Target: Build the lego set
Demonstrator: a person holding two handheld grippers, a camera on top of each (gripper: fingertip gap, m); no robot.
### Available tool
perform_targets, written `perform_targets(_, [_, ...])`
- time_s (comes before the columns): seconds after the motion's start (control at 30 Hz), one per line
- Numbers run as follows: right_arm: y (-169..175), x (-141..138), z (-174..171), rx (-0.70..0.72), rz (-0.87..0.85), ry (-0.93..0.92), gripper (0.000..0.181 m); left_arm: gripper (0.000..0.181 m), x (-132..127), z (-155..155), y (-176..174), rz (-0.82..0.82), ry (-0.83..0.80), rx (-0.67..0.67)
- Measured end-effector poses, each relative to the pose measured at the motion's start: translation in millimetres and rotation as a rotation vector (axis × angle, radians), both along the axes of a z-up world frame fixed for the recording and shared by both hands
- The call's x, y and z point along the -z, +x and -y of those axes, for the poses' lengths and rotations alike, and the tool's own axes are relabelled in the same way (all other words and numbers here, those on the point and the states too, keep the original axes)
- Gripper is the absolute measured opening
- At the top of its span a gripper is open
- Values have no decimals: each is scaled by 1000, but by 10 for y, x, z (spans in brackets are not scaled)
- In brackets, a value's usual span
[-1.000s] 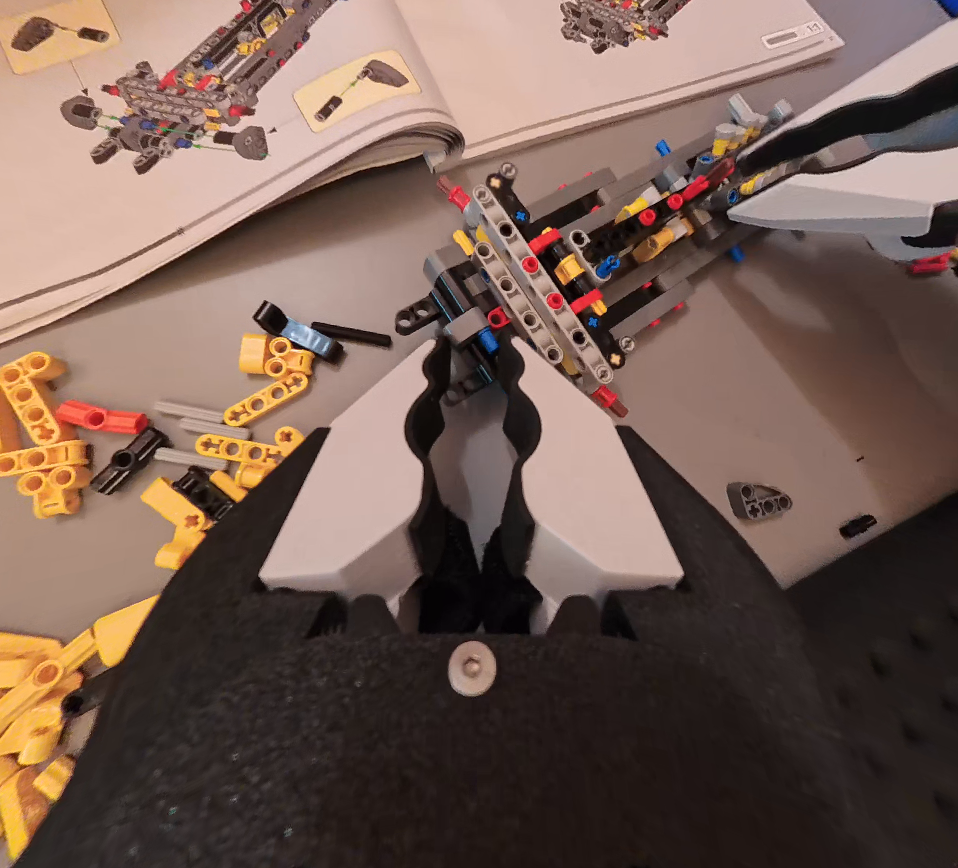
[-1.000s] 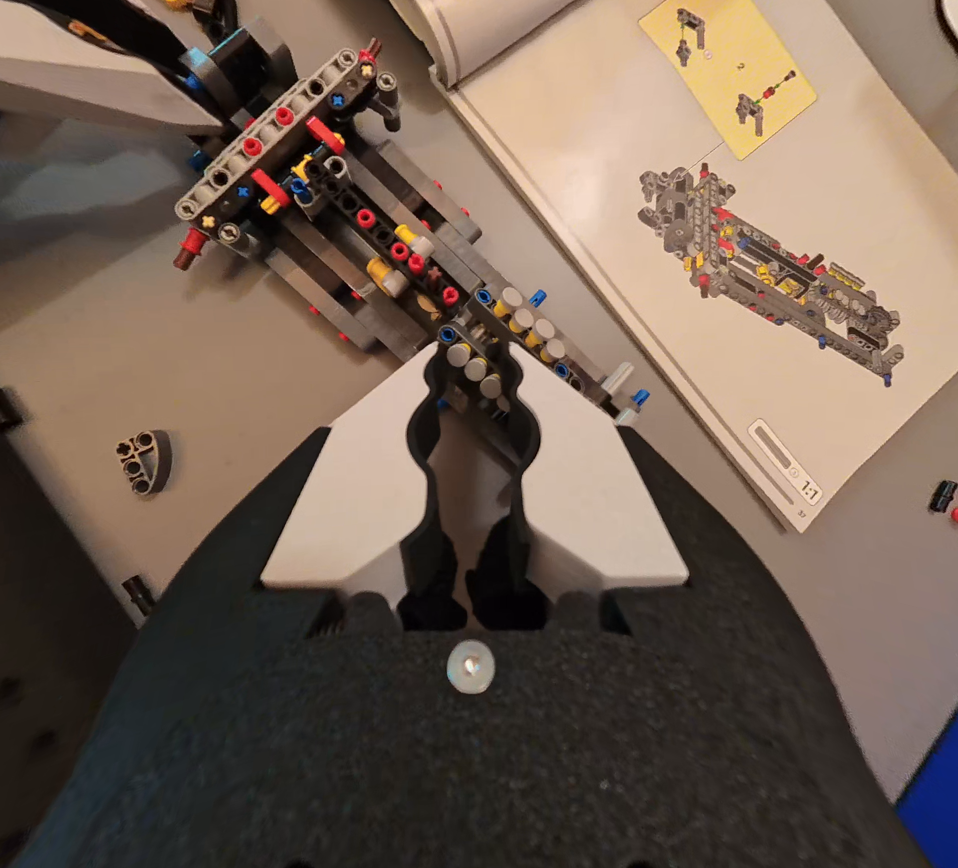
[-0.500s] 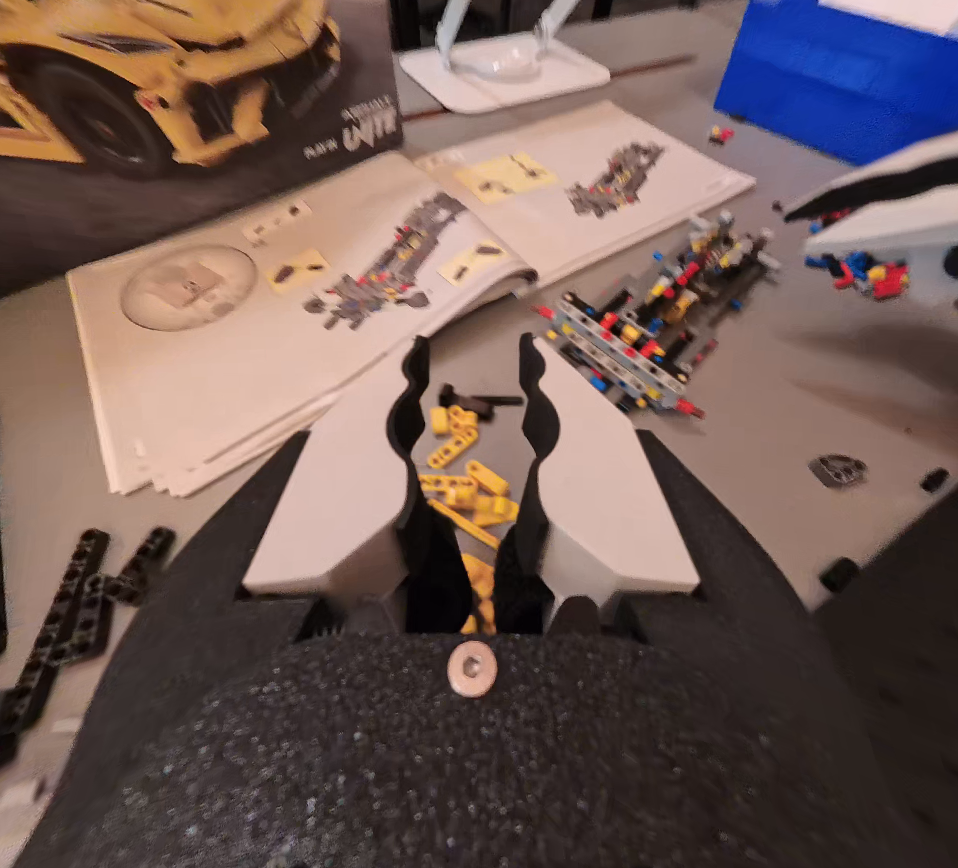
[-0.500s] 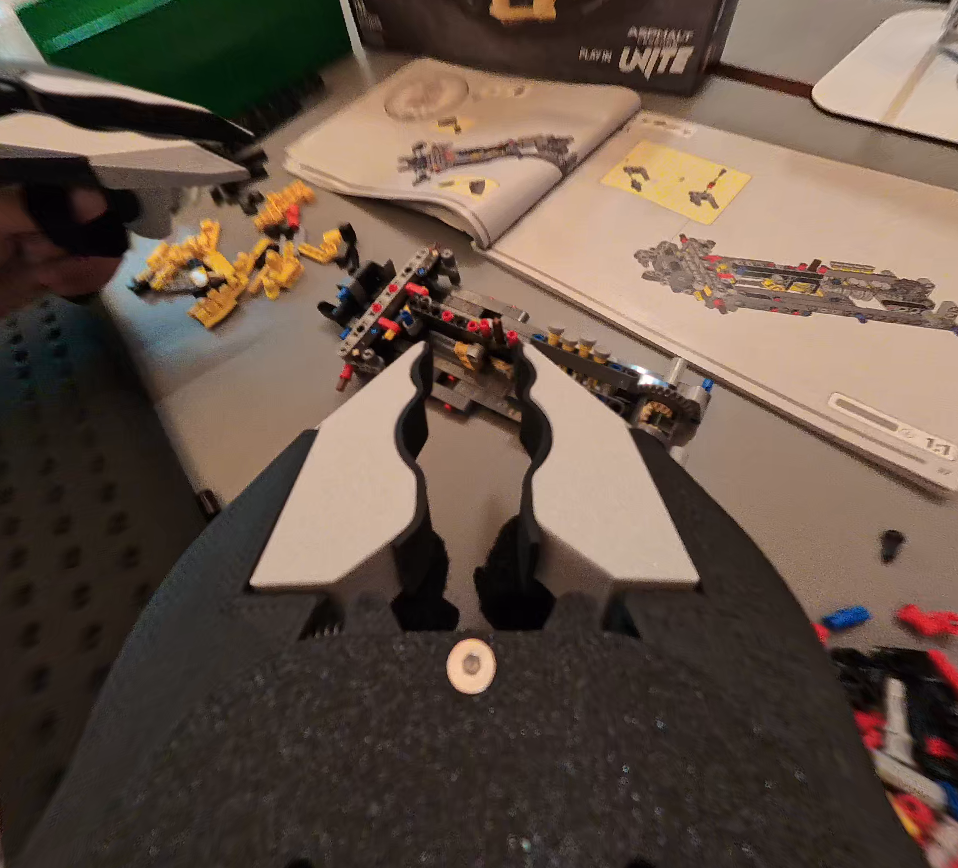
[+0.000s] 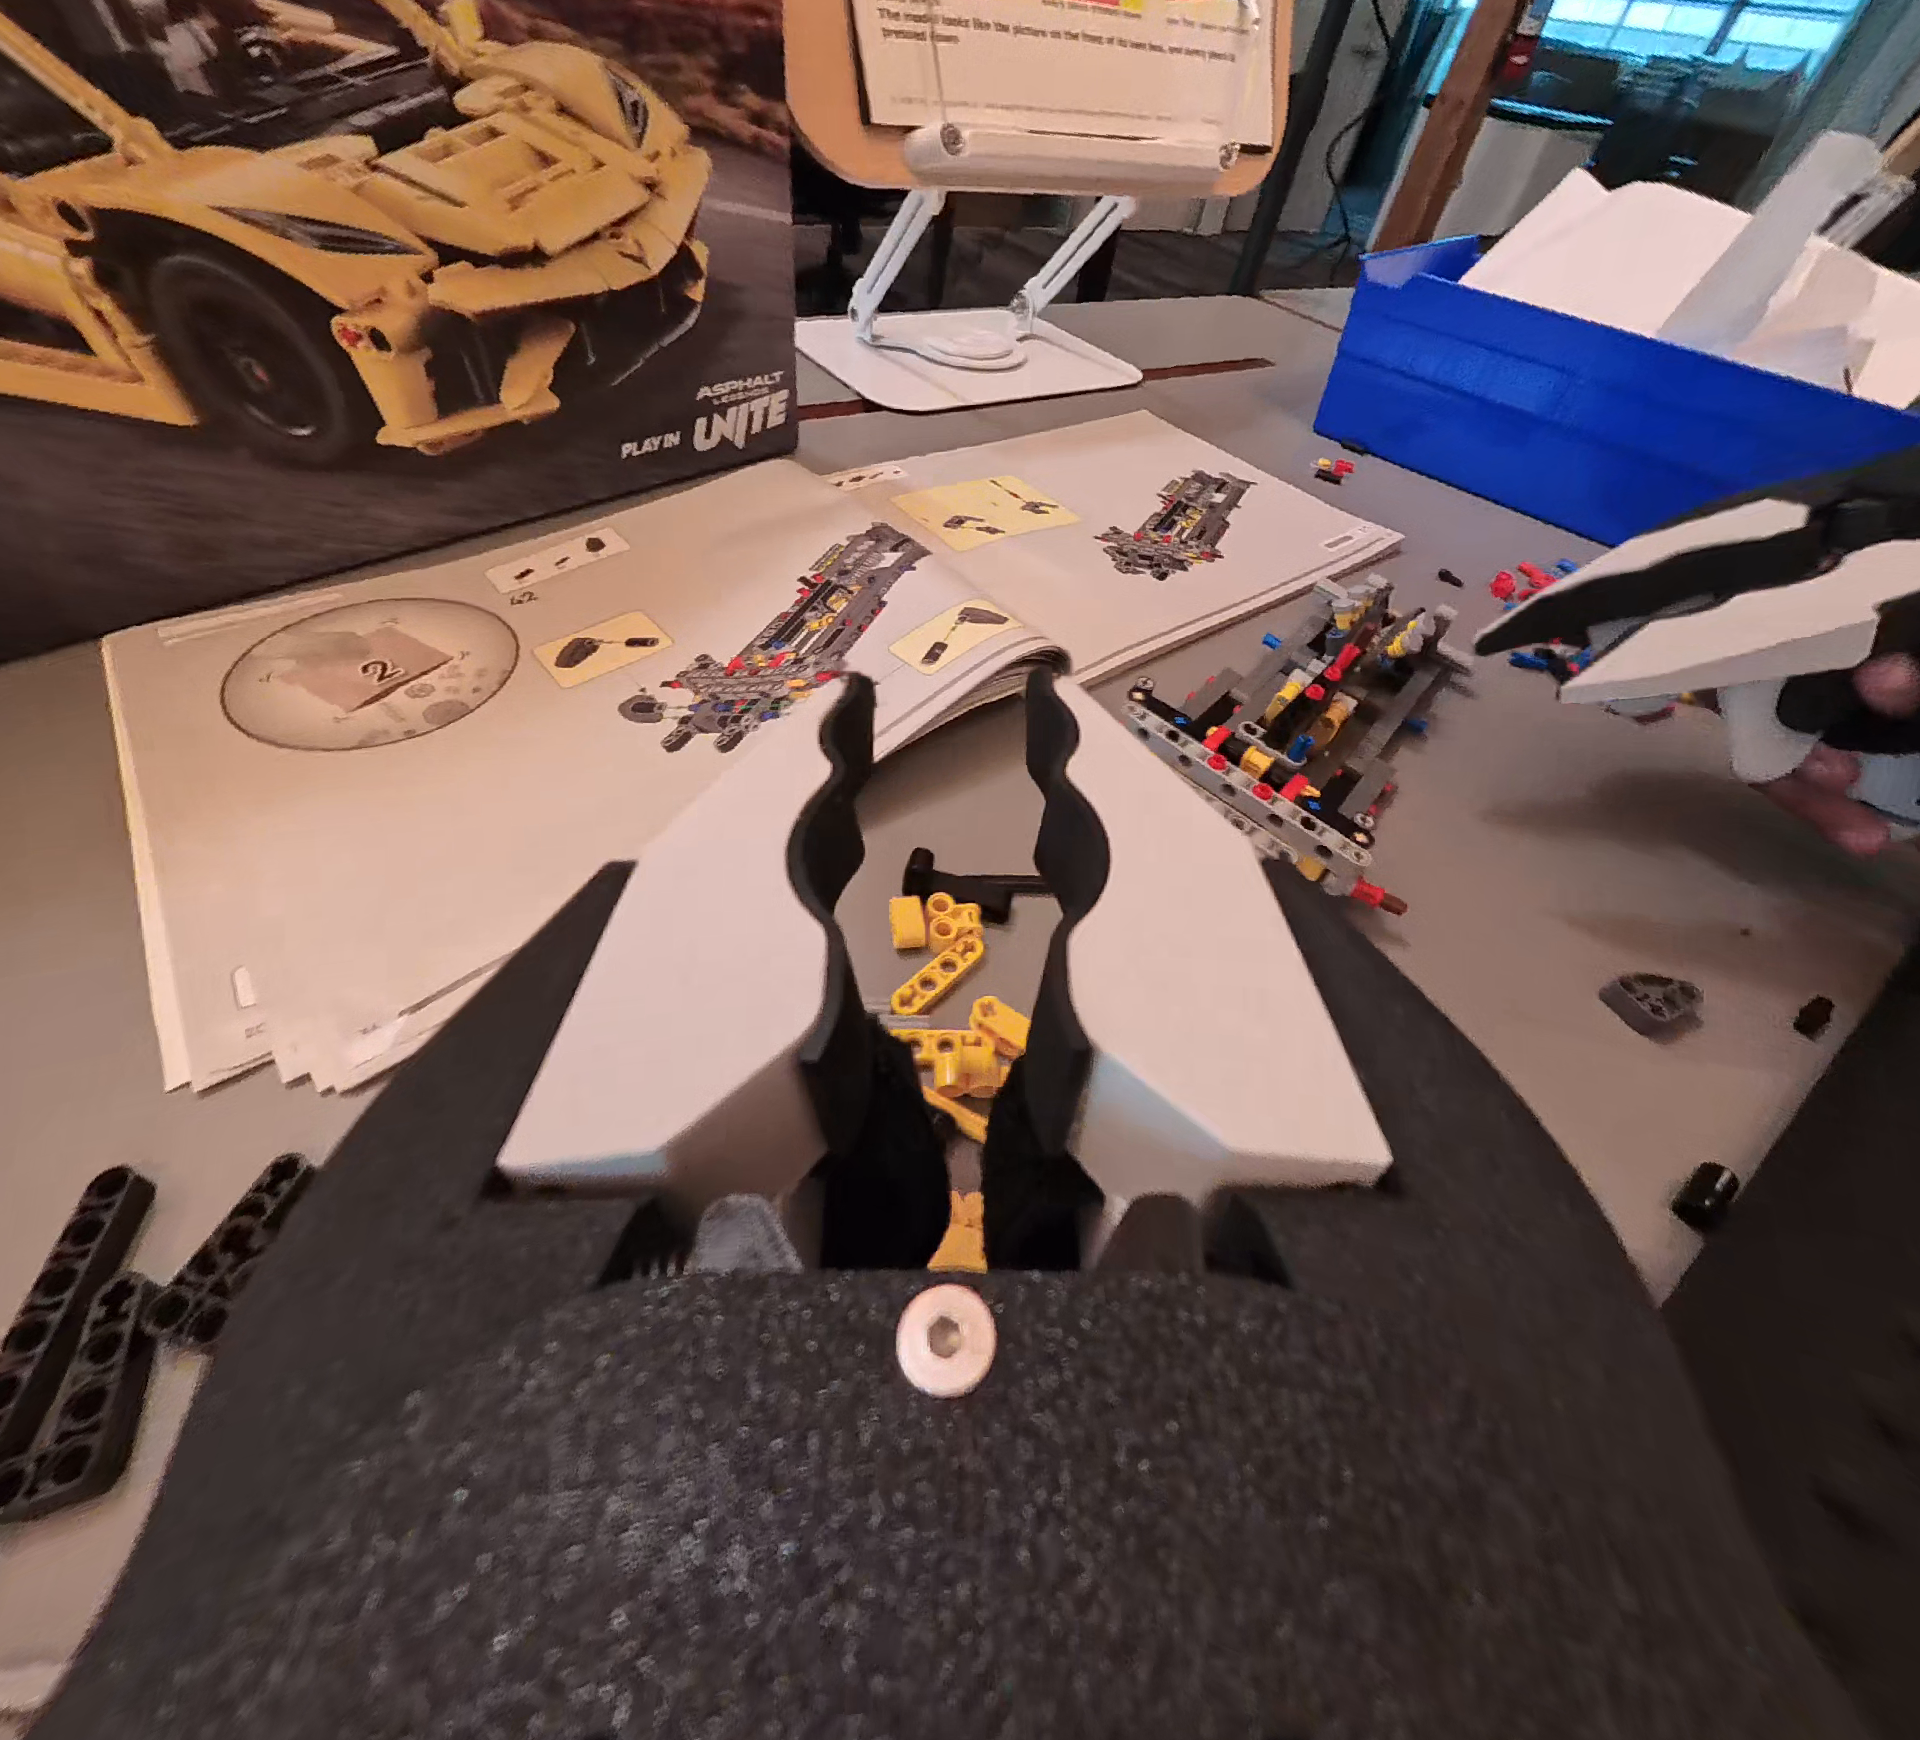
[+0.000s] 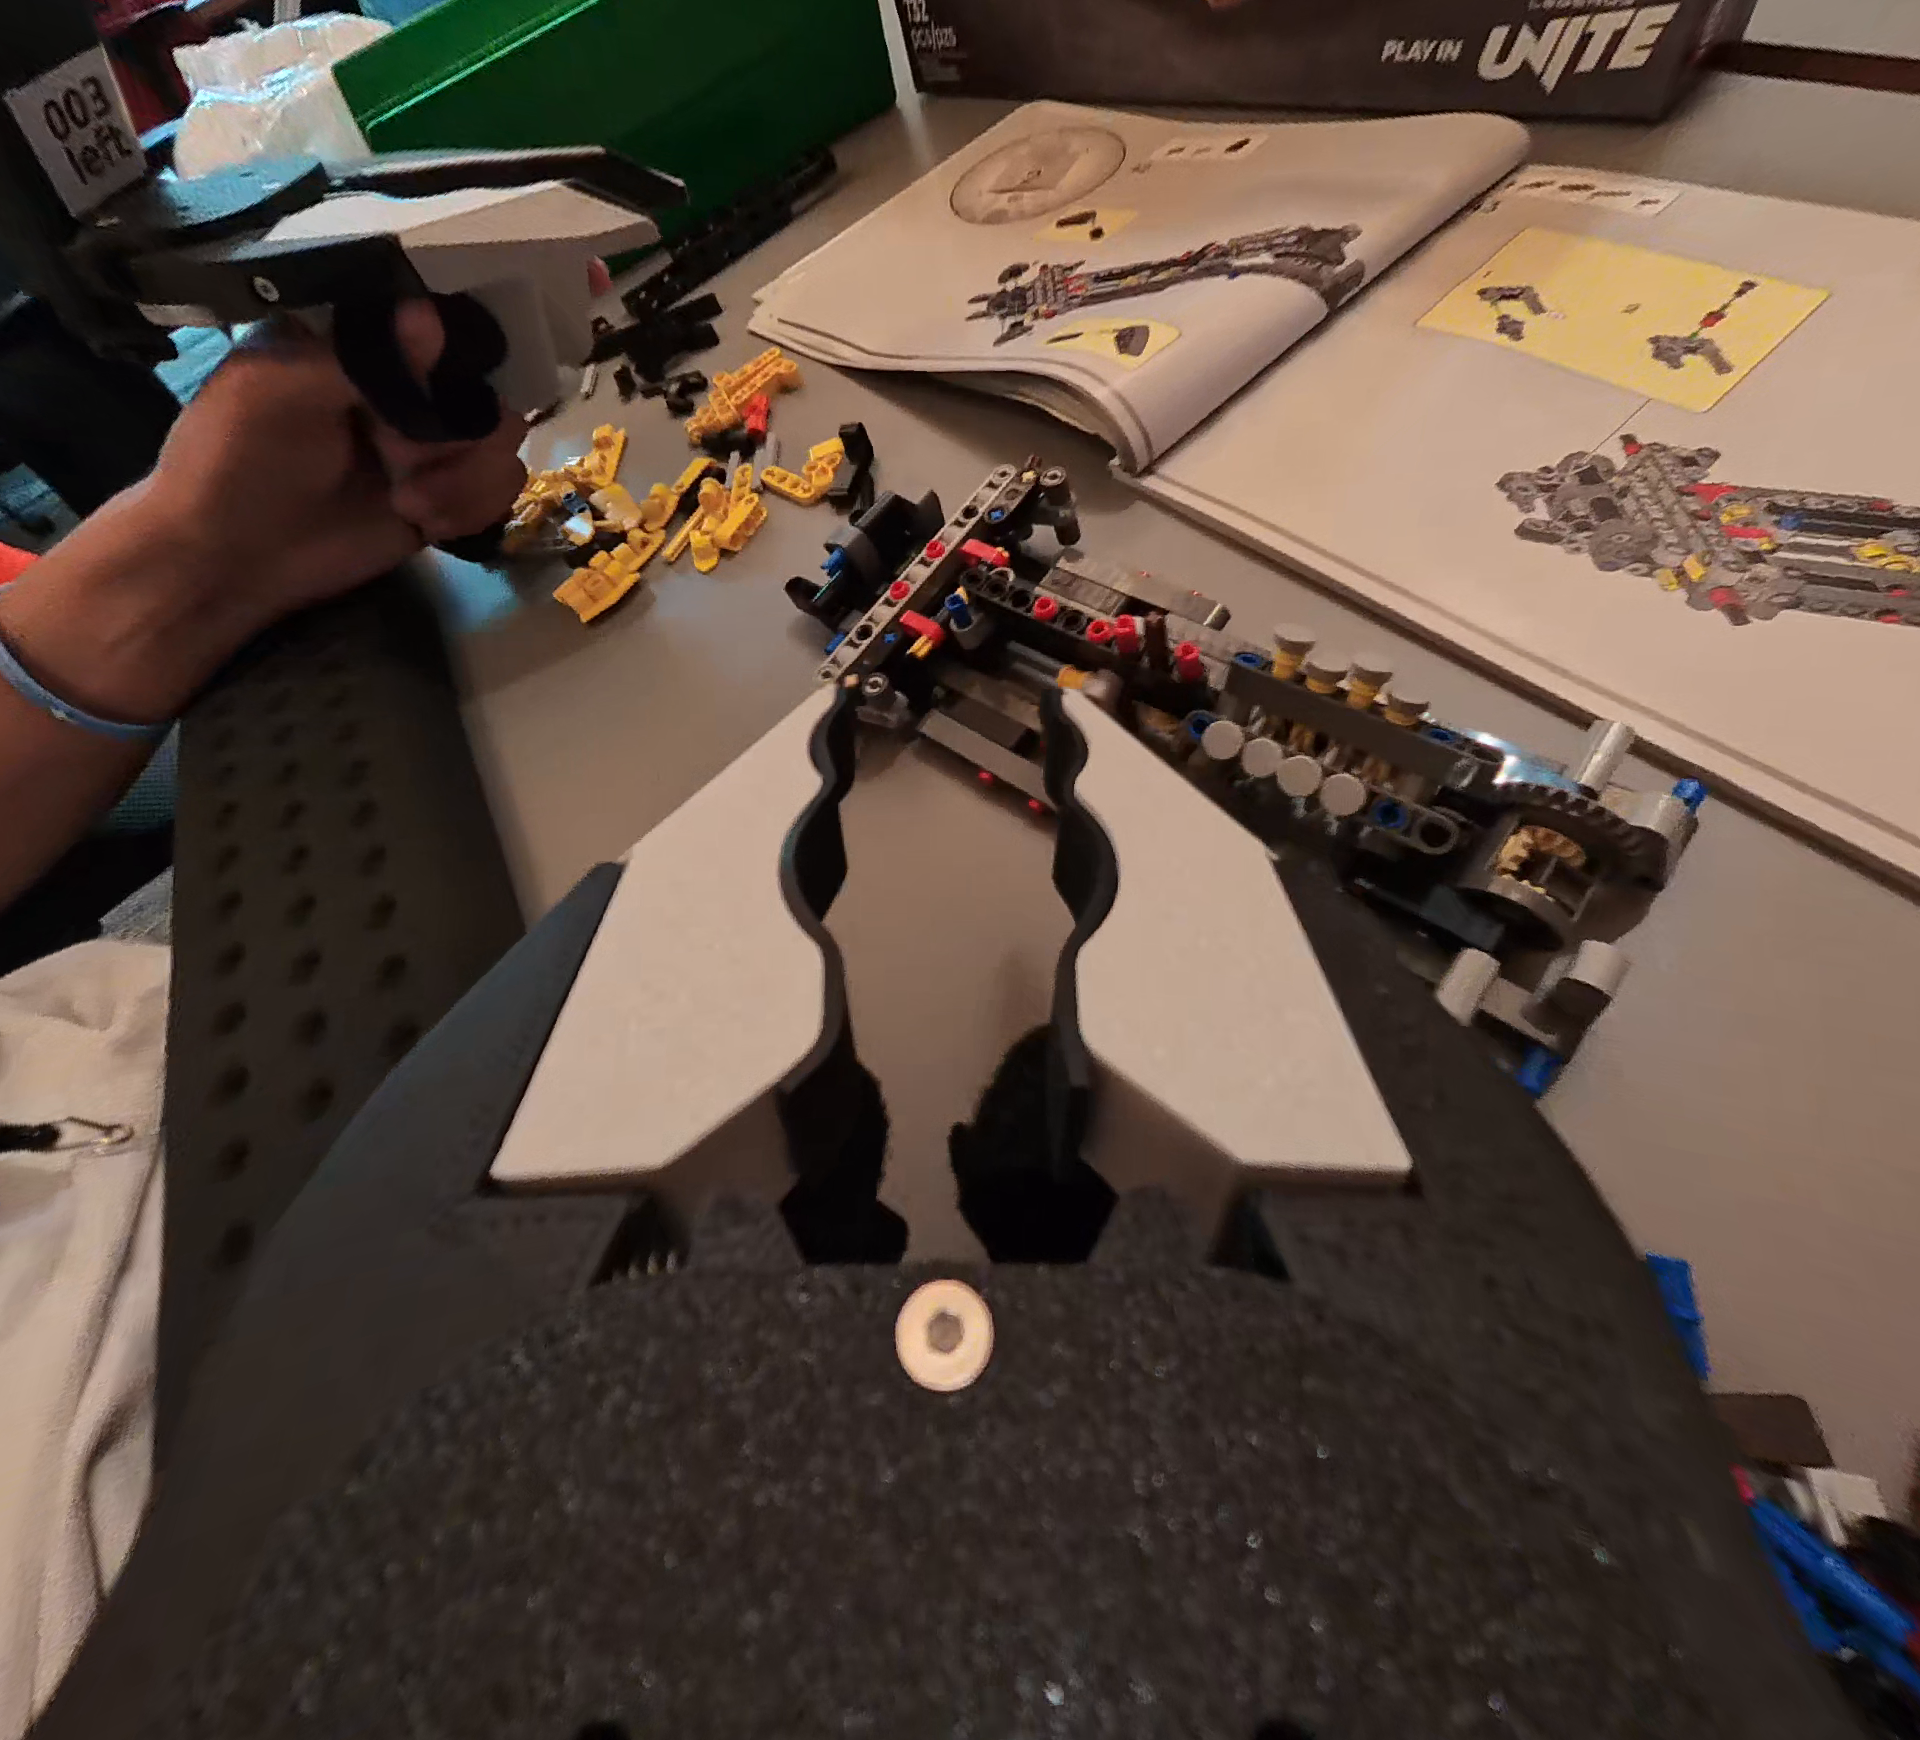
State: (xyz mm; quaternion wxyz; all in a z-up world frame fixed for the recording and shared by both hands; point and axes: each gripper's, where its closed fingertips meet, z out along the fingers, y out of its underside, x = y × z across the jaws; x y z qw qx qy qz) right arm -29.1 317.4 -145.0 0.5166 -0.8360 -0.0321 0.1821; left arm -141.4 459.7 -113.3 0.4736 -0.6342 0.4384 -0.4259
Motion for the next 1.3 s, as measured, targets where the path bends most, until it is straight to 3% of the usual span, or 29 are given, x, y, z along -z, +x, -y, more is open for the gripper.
perform_targets(0.1, [-115,12,75,-71,-25,-24,33,27,-78,215,43,25,72,88])
perform_targets(0.2, [-182,117,348,-194,16,-128,29,27,-39,712,118,-4,53,344])
perform_targets(0.3, [-326,295,717,-347,12,-305,29,27,297,1304,53,-252,43,657])
perform_targets(0.43, [-547,427,732,-404,115,-291,29,26,462,1626,108,-417,137,785])
perform_targets(0.5, [-561,499,666,-377,246,-295,32,27,481,1674,156,-453,131,794])
perform_targets(0.63, [-611,554,631,-382,323,-298,29,28,438,1750,232,-402,134,778])
perform_targets(0.87, [-588,604,616,-369,311,-325,11,28,254,1571,352,-177,134,644])
perform_targets(1.03, [-575,575,464,-330,252,-324,10,27,113,1345,339,-63,154,533])
perform_targets(1.17, [-545,147,65,-223,116,-136,10,23,17,1255,325,-8,167,486])
perform_targets(1.3, [-568,-485,-335,-126,-202,108,10,24,-16,1169,325,6,183,442])
